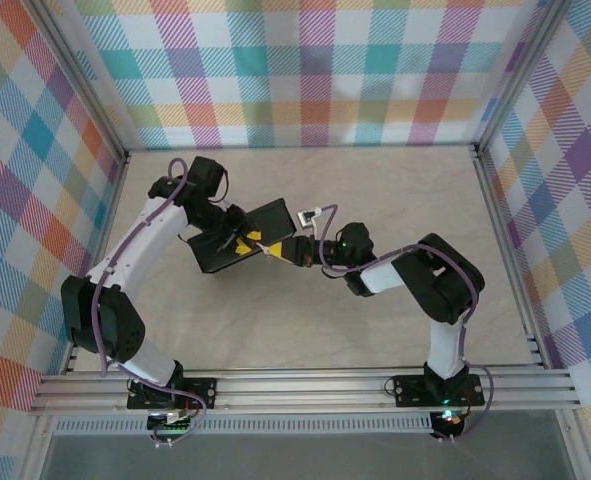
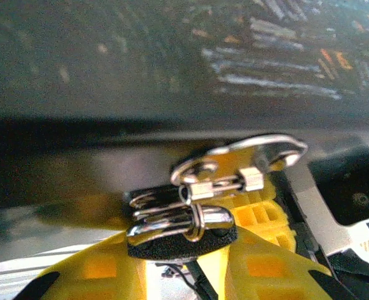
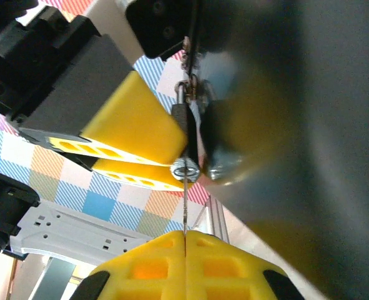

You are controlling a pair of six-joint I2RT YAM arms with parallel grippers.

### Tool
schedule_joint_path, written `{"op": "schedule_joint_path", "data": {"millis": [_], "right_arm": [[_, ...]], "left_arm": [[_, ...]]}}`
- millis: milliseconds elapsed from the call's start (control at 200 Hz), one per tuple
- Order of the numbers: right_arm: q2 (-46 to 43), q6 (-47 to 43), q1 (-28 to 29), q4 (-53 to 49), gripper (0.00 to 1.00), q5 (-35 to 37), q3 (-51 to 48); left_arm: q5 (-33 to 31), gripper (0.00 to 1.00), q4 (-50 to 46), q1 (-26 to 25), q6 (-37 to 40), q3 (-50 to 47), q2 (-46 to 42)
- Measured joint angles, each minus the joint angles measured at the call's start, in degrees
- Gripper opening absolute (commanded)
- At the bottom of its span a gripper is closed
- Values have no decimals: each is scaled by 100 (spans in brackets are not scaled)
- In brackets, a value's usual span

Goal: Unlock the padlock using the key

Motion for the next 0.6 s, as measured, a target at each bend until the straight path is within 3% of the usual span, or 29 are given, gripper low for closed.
{"op": "schedule_joint_path", "data": {"millis": [605], "right_arm": [[2,44,2,9,0,81,-74]], "left_arm": [[-4,0,2,94,-116,-15,0]]}}
